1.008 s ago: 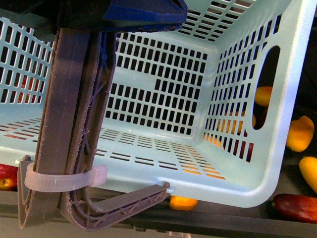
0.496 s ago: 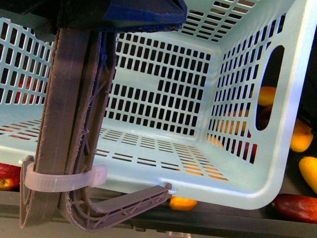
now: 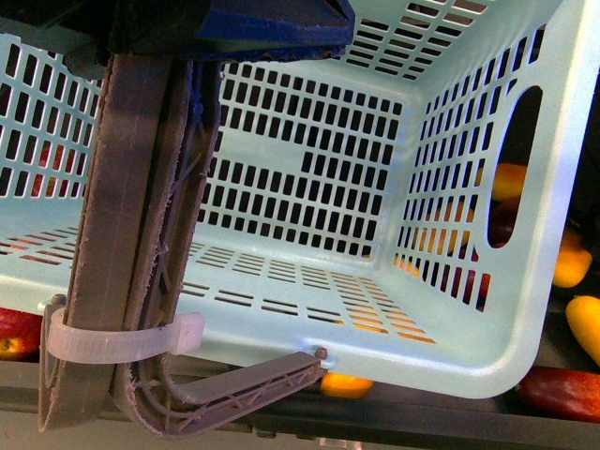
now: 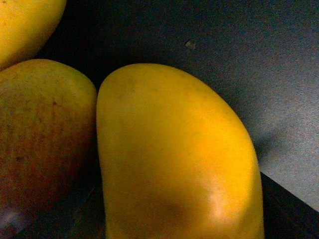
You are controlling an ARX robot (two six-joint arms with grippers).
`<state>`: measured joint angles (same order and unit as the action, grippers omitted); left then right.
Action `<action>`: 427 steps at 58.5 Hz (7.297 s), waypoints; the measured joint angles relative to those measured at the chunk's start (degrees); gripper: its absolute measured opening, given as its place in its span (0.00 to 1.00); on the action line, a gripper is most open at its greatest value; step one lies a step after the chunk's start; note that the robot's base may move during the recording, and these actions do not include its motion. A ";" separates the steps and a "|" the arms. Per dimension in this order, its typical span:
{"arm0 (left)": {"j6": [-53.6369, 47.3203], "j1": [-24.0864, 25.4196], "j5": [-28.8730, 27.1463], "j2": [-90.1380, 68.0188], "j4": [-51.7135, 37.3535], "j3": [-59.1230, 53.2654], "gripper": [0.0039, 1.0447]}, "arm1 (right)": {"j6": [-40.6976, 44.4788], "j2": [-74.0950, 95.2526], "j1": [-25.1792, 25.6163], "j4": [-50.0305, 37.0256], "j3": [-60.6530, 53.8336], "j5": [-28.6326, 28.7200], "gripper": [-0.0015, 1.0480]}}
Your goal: Pick mango and avocado into basket
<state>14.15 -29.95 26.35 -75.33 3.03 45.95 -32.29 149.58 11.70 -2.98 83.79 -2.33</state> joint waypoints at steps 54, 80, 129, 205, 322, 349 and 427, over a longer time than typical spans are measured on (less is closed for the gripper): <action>0.00 0.00 -0.07 0.00 0.00 0.00 0.04 | 7.15 -62.55 4.26 -18.14 -40.24 25.57 0.60; 0.00 0.00 0.00 0.00 0.00 0.00 0.04 | 4.28 -82.58 -20.70 -13.99 -46.71 26.91 0.60; 0.20 0.00 -0.13 -0.22 0.35 -0.02 0.04 | 10.71 -72.87 -30.64 -18.60 -45.99 13.51 0.92; 0.07 -0.37 0.66 -0.35 0.37 0.00 0.04 | 27.19 -116.83 -14.71 -8.26 -70.60 -3.48 0.92; -0.22 0.07 -0.28 -0.46 0.37 0.11 0.04 | 27.19 -116.93 -14.75 -8.26 -70.60 -3.32 0.92; -0.04 0.76 -1.31 -0.44 0.37 0.11 0.04 | 26.69 -116.39 -14.64 -6.38 -70.14 -1.95 0.92; -0.15 0.00 0.20 -0.46 0.37 0.11 0.04 | 59.23 -23.04 -9.09 4.26 -21.75 6.64 0.92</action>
<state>14.00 -29.95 26.55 -75.79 3.40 46.06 26.94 126.54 2.61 1.28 62.04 4.32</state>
